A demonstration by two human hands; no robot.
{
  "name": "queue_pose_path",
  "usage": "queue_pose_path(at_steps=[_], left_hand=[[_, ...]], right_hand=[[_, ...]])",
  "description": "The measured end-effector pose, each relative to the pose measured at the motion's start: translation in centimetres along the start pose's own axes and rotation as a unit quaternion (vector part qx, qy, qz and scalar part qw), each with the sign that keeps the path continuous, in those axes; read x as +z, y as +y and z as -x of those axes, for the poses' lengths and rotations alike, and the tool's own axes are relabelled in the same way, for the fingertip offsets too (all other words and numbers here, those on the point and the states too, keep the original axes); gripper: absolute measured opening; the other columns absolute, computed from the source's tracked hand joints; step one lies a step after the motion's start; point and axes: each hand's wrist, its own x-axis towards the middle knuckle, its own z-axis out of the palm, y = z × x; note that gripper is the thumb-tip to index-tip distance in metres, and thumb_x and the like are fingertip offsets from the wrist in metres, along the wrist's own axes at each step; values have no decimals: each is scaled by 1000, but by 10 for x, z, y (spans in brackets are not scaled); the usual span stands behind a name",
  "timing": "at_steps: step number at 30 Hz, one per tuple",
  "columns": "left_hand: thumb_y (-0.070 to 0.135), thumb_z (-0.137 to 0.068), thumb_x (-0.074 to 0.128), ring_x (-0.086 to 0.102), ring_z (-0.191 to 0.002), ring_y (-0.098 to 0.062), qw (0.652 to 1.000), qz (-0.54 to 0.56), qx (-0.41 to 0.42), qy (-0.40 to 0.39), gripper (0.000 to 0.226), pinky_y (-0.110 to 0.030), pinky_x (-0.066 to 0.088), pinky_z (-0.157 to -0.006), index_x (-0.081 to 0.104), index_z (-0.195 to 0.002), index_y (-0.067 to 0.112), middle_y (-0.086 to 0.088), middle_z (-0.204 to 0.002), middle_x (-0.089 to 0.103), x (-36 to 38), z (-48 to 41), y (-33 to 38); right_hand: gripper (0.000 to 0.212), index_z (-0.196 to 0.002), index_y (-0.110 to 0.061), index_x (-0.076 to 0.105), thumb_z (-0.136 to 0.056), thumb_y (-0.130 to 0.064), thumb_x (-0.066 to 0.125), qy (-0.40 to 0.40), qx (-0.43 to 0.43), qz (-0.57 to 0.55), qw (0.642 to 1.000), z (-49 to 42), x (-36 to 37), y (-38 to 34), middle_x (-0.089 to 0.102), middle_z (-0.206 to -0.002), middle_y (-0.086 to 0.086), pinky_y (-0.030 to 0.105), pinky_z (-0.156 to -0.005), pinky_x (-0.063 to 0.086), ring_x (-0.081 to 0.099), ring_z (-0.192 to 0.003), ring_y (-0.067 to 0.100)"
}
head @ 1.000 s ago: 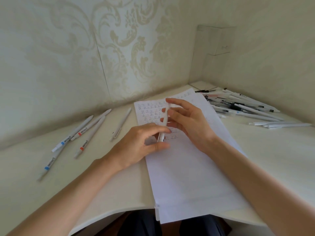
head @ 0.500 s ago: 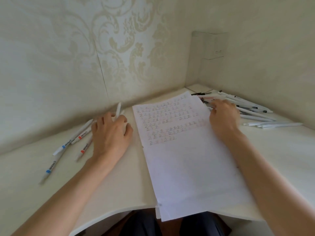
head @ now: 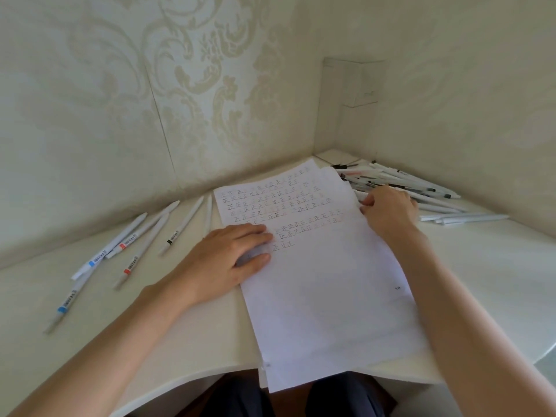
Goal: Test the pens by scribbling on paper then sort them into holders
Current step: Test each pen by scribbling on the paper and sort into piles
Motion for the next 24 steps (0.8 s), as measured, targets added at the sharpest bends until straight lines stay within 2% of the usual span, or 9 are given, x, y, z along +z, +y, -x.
queue_pose_path(at_steps=[4, 7, 10, 12, 15, 17, 19, 21, 24], left_hand=[[70, -76, 16, 30, -133, 0, 1000, 0, -8, 3, 73, -29, 26, -111, 44, -134, 38, 20, -143, 36, -1, 0, 1], [80, -72, 14, 30, -133, 0, 1000, -1, -5, 7, 80, -26, 25, -110, 44, -134, 38, 21, -143, 36, 0, 0, 1], [86, -68, -1, 29, -133, 1, 1000, 0, -4, 12, 93, -27, 26, -110, 44, -134, 39, 23, -142, 36, 1, -1, -1], [86, -67, -2, 29, -132, 2, 1000, 2, -5, 13, 94, -26, 25, -110, 44, -134, 39, 24, -141, 36, 1, -1, -1], [85, -70, 1, 30, -132, 2, 1000, 7, -4, 14, 91, -28, 26, -110, 45, -133, 38, 23, -141, 37, 1, -1, -1], [85, -71, 6, 30, -132, 1, 1000, 10, -7, 12, 87, -28, 26, -110, 46, -133, 38, 23, -141, 38, 1, 0, -1], [80, -73, 16, 30, -132, 2, 1000, 7, -12, 7, 79, -28, 26, -111, 45, -133, 39, 23, -140, 37, 0, 0, 1], [71, -75, 18, 31, -131, 1, 1000, 9, -13, 9, 72, -28, 27, -110, 46, -133, 38, 23, -140, 38, 0, 0, 2], [70, -75, 17, 31, -132, 1, 1000, 4, -12, 5, 72, -27, 26, -110, 45, -133, 38, 22, -141, 38, 0, 0, 3]], right_hand=[[11, -94, -10, 70, -88, -11, 60, 60, 8, -77, 995, -2, -9, 7, 68, -102, 13, 34, -83, 39, 56, -103, 34], [13, -92, -4, 70, -89, -7, 58, 110, 17, -128, 985, -6, -16, 13, 67, -101, 16, 30, -68, 37, 59, -93, 34], [13, -95, -5, 71, -88, -9, 60, 145, 22, -190, 971, -6, -20, 15, 67, -103, 15, 31, -70, 40, 59, -95, 33], [14, -96, -8, 72, -87, -12, 62, 168, 10, -193, 967, -2, -22, 10, 69, -100, 12, 35, -77, 45, 60, -95, 33], [14, -94, -13, 74, -84, -14, 64, 120, -58, -188, 973, 4, -18, -4, 71, -93, 6, 42, -88, 45, 62, -95, 30], [14, -94, -15, 74, -84, -15, 64, 91, -63, -170, 979, 8, -17, -10, 72, -95, 5, 43, -93, 42, 61, -97, 28], [14, -95, -14, 74, -85, -15, 63, 145, -35, -184, 972, 9, -25, -8, 72, -96, 6, 43, -92, 43, 61, -95, 29], [13, -95, -12, 74, -85, -14, 65, 179, -50, -242, 952, 10, -34, -4, 71, -95, 4, 38, -85, 44, 59, -87, 24], [11, -92, -13, 75, -84, -14, 67, 101, -155, -259, 948, 17, -28, -15, 68, -90, -3, 28, -77, 38, 51, -84, 13]])
